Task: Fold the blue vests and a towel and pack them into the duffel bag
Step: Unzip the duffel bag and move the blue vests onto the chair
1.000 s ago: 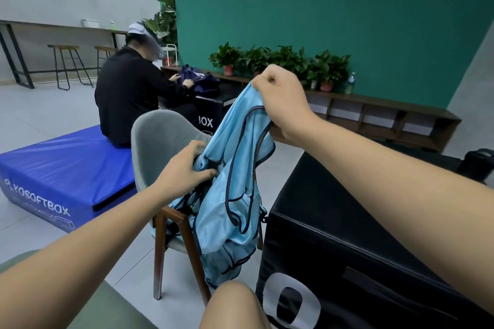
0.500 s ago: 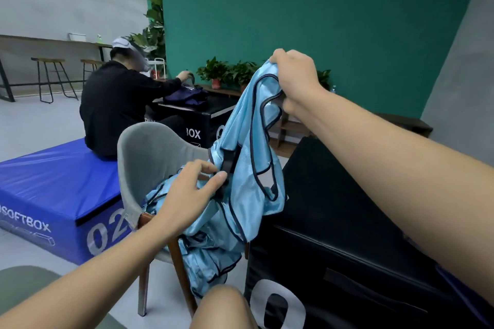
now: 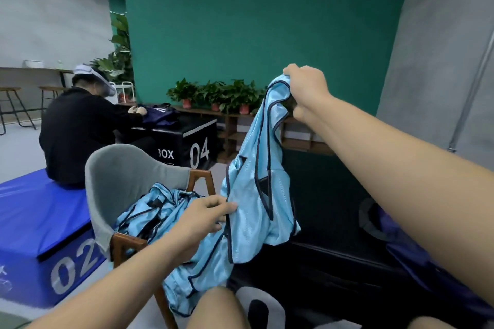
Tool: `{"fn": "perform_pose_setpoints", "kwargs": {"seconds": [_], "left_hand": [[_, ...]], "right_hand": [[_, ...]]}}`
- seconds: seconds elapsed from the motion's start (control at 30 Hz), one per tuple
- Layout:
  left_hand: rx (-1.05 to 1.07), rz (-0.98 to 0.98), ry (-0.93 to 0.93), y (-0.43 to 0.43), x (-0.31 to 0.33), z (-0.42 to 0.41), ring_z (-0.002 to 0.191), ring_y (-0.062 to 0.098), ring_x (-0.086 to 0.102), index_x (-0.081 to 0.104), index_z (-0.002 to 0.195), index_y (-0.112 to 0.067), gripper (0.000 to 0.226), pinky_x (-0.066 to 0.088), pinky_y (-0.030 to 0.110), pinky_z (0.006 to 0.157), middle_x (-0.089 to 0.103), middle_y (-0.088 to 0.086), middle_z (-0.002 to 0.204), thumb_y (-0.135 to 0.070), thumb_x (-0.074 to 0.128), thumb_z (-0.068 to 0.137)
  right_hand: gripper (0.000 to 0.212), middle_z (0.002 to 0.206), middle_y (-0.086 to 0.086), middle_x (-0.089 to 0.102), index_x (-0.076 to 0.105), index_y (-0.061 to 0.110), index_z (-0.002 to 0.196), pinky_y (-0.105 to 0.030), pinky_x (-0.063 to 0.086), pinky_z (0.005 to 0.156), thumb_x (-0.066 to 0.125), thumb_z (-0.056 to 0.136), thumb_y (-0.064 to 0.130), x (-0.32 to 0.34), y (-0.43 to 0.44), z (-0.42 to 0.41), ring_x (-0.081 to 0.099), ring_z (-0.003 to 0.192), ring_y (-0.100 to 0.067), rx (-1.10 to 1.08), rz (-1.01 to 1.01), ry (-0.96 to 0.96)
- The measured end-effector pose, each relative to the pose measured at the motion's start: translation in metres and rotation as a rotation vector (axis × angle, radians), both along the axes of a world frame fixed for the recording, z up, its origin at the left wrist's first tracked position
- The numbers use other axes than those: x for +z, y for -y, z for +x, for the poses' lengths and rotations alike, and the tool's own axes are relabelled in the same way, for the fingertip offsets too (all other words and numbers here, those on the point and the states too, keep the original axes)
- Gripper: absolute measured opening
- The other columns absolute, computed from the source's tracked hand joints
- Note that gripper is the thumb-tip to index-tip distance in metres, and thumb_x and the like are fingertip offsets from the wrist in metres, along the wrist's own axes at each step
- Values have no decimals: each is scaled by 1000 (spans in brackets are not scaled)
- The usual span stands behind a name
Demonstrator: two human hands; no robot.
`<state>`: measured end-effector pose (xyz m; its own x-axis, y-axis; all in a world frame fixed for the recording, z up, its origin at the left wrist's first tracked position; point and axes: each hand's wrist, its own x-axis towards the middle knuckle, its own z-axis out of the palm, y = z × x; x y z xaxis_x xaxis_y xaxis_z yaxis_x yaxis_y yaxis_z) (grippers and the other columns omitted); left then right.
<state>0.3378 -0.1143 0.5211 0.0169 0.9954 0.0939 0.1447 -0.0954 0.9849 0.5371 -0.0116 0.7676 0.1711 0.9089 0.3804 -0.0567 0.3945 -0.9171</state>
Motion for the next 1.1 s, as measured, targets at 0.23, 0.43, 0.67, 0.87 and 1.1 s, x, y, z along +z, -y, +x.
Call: {"fn": "perform_pose_setpoints", "kwargs": {"seconds": [0.23,0.43,0.67,0.87,1.1], "left_hand": [[46,98,203,-4,37,22,82,23,62,56,86,-18,23,45,37,78,66,3,87,-28,66,104],[178,370,81,3,84,95,72,8,59,61,122,-33,21,49,23,65,63,3,90,-17,57,108],[-47,306,-352,11,101,183,84,21,65,83,91,-34,25,55,43,86,77,-4,92,-45,61,91],[-99,256,-518,10,95,217,52,14,46,82,82,-26,60,39,29,54,50,-6,55,-85,75,74],[45,325,-440,-11,94,235,53,5,58,76,70,-21,46,42,19,53,63,-10,55,-66,80,83]], "right_hand": [[27,86,-9,45,40,19,79,-42,43,65,66,83,22,-30,4,81,48,79,-26,-54,-115,2],[22,81,-10,54,49,15,85,-43,58,66,67,95,10,-45,12,122,60,73,-27,-37,-152,21],[24,74,-8,57,52,16,80,-47,63,75,70,96,12,-40,27,156,62,73,-27,-69,-155,-15],[15,89,-13,58,54,11,92,-45,66,68,67,99,8,-35,39,168,65,73,-29,-61,-155,-55],[9,92,-13,55,55,6,98,-32,61,52,64,101,5,-47,44,159,64,71,-27,-20,-175,-80]]}}
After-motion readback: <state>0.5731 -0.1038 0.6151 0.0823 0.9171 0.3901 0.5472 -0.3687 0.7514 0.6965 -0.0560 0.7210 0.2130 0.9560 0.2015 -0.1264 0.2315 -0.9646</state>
